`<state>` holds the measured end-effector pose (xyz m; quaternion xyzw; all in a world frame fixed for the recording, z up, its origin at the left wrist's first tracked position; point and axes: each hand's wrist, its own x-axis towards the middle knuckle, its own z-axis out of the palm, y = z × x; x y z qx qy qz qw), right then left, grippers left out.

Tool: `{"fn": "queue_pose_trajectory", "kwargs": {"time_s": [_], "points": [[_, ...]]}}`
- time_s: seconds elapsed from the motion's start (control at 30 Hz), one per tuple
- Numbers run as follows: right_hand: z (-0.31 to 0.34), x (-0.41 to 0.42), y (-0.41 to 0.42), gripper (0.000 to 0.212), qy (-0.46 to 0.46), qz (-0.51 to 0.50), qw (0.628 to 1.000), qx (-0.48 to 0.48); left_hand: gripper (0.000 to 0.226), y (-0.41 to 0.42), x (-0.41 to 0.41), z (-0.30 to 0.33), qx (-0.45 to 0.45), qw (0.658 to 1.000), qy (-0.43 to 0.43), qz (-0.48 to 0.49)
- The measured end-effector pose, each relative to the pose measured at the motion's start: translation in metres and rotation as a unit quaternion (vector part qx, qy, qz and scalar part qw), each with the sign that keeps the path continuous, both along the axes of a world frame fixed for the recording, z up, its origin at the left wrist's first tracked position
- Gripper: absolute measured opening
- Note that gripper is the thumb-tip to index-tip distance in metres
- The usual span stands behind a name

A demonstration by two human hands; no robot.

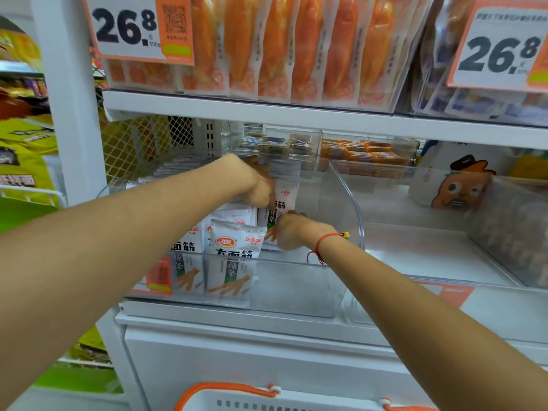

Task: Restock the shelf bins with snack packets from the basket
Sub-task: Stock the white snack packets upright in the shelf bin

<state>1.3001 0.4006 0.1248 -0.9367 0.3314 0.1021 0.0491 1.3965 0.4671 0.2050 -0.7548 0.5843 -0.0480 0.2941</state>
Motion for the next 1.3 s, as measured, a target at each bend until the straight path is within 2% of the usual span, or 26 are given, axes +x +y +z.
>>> {"fn": "queue_pose_trajectory", "kwargs": {"time_s": [0.1, 0.13, 0.2, 0.23, 0.27, 0.33, 0.4, 0.5, 0.57, 0.7, 0.8, 0.9, 1.0, 1.13, 1.23, 1.3], "points": [[0.003, 0.0, 0.003, 0.046, 0.024, 0.007, 1.0, 0.001, 0.045, -0.006, -0.006, 0.0, -0.011, 0.999, 0.037, 0.03], [0.004, 0.0, 0.003, 0.04, 0.033, 0.012, 0.999, 0.005, 0.046, -0.006, -0.009, -0.001, 0.0, 0.998, 0.047, 0.04], [0.006, 0.001, 0.003, 0.016, 0.06, 0.021, 0.998, 0.012, 0.045, -0.004, -0.014, 0.001, 0.005, 0.997, 0.054, 0.063], [0.009, -0.002, 0.007, 0.013, 0.074, 0.02, 0.997, 0.017, 0.046, -0.003, -0.017, 0.003, -0.004, 0.996, 0.064, 0.069], [0.011, -0.004, 0.009, 0.019, 0.082, 0.024, 0.996, 0.024, 0.046, -0.001, -0.02, 0.004, -0.008, 0.993, 0.085, 0.083], [0.017, -0.011, 0.015, 0.043, 0.095, 0.03, 0.995, 0.027, 0.047, 0.008, -0.03, 0.007, -0.03, 0.985, 0.142, 0.095], [0.027, -0.025, 0.027, 0.05, 0.085, 0.037, 0.995, 0.027, 0.048, 0.023, -0.041, 0.009, -0.087, 0.979, 0.167, 0.082], [0.044, -0.052, 0.045, 0.049, -0.009, 0.023, 0.999, 0.046, 0.046, 0.049, -0.058, 0.008, -0.212, 0.963, 0.161, 0.047], [0.053, -0.071, 0.057, 0.044, -0.095, 0.025, 0.994, 0.046, 0.04, 0.065, -0.07, 0.007, -0.299, 0.936, 0.182, 0.034], [0.056, -0.115, 0.082, 0.033, -0.277, 0.056, 0.959, -0.008, 0.029, 0.104, -0.103, 0.004, -0.479, 0.846, 0.232, 0.04], [0.044, -0.152, 0.104, 0.019, -0.381, 0.07, 0.921, -0.024, 0.025, 0.133, -0.13, -0.01, -0.533, 0.798, 0.275, 0.062], [0.019, -0.185, 0.119, 0.013, -0.392, 0.056, 0.918, 0.008, 0.02, 0.161, -0.154, -0.037, -0.53, 0.774, 0.334, 0.096], [-0.018, -0.211, 0.127, 0.012, -0.364, 0.024, 0.928, 0.072, 0.018, 0.182, -0.172, -0.078, -0.487, 0.771, 0.386, 0.137], [-0.08, -0.238, 0.14, 0.015, -0.311, -0.001, 0.938, 0.152, 0.016, 0.21, -0.185, -0.156, -0.39, 0.782, 0.444, 0.2], [-0.131, -0.249, 0.151, 0.019, -0.26, -0.028, 0.94, 0.219, 0.02, 0.226, -0.188, -0.219, -0.351, 0.792, 0.445, 0.228], [-0.166, -0.253, 0.162, 0.018, -0.21, -0.037, 0.94, 0.264, 0.027, 0.237, -0.19, -0.262, -0.28, 0.81, 0.437, 0.273]]}}
